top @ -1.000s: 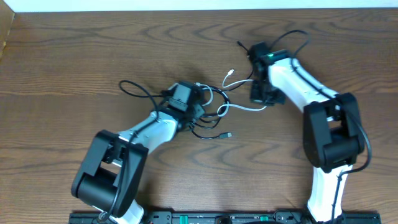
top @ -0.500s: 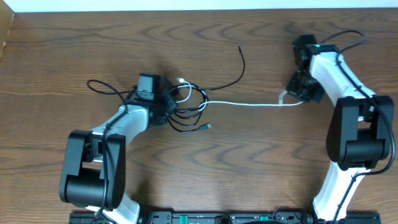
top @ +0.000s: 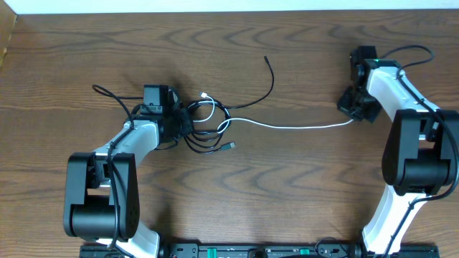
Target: Untangle cables
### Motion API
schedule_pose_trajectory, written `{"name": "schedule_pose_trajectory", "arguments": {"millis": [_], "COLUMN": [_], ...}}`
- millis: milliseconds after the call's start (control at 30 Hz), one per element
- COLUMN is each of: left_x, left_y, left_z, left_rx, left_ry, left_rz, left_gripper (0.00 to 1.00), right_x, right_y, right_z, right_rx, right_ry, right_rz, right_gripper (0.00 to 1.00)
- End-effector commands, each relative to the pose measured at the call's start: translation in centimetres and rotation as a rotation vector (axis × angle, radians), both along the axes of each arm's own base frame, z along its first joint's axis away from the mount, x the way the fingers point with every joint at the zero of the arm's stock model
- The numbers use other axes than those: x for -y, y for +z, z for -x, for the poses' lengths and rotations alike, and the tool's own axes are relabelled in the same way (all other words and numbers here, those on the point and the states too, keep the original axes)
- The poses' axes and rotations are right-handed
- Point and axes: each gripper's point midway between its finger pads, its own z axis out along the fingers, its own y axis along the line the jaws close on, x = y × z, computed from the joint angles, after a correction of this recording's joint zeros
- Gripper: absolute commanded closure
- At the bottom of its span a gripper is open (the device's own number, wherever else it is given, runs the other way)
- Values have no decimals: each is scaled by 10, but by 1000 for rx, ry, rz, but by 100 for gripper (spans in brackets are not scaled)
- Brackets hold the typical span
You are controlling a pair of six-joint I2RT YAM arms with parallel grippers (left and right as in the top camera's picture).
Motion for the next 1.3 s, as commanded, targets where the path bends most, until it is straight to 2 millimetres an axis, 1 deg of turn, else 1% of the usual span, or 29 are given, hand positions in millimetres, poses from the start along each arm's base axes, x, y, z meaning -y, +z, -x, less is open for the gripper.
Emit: {"name": "schedule_pose_trajectory", "arguments": {"millis": [0,67,133,233,333,400,467,633,800,1067,1167,1267], "left_x": [-10,-11,-13,-22,-40,-51,-56,-59,-76,-104,-113,-127], "left_y": [-23,-22,-21,-22,-25,-27,-27,-28,-28,-25,-24,-24], "left_z": [16,11,8,7,9,11,13,14,18,24,27,33], "left_rx": [-49,-27,-13,-15,-30,-44,-52,-62,-80,-102,-111,-134], "left_ry": [-62,-60,-53,-33,5,41,72,88,147,201,235,300], "left_rz": [-83,-86,-99,-147,-246,-299,-321,-321,-376,-508,-533,-542], "left_gripper": [92,92,92,92,92,92,92,93,92,92,92,92], "right_x": [-22,-20,-10,14,43,58,75,106,128,157,164,169], "right_y": [7,8,10,15,22,23,23,19,8,-9,-13,-15], "right_z": [-5,-5,-4,-5,-9,-10,-6,13,33,53,60,63], "right_rx": [4,-5,-13,-19,-7,1,-3,-41,-69,-70,-72,-71], "right_ry": [225,261,258,239,197,161,118,19,-60,-135,-159,-174], "right_rz": [-41,-7,53,174,281,293,291,257,190,177,176,176], "right_gripper": [99,99,99,99,99,99,99,99,99,99,99,99]}}
